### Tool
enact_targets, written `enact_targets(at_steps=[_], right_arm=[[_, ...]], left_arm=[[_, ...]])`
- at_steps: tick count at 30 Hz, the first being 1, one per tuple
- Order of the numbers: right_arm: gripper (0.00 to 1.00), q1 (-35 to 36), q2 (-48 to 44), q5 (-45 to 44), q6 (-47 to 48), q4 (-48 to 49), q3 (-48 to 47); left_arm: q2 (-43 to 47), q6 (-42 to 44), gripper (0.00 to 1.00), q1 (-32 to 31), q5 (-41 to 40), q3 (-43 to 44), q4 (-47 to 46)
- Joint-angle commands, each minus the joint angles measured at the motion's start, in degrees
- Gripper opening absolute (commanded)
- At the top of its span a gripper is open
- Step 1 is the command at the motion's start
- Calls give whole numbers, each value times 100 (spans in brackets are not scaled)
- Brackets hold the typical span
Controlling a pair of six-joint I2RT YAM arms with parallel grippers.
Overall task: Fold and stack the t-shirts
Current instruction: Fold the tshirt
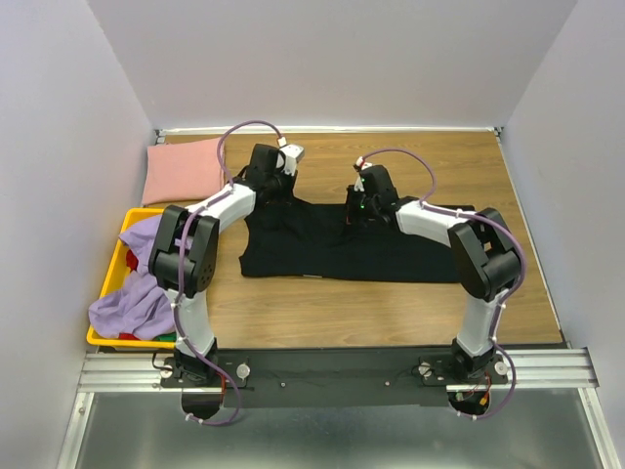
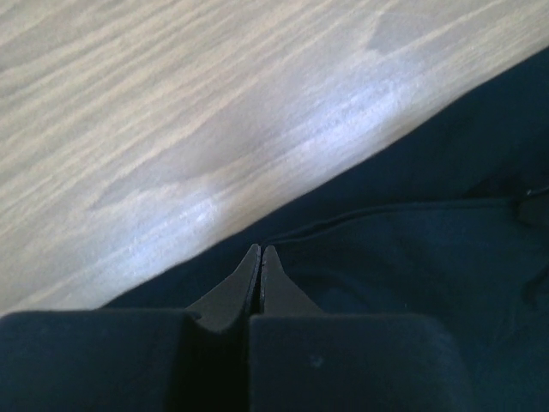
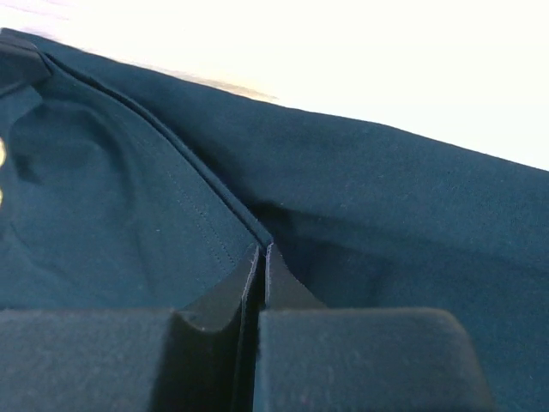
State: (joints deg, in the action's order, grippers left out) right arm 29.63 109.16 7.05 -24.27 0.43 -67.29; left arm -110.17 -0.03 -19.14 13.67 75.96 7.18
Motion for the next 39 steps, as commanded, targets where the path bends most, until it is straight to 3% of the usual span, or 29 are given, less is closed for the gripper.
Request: enact_targets(at_steps=[1,12,30,39], right_arm=[[10,26,-299,-37,265,116,119],[12,52,-519,569,599,282,409],[15,70,-695,552,731,493,770],[15,70,-774,666,819,511,936]], left_arm=[[514,21,0,15,-75,-222,-50],[927,196,0,15,206,-609,-252],[576,785,0,-99,558,-134,-419],[1005,689,0,-108,408,-827,-428]])
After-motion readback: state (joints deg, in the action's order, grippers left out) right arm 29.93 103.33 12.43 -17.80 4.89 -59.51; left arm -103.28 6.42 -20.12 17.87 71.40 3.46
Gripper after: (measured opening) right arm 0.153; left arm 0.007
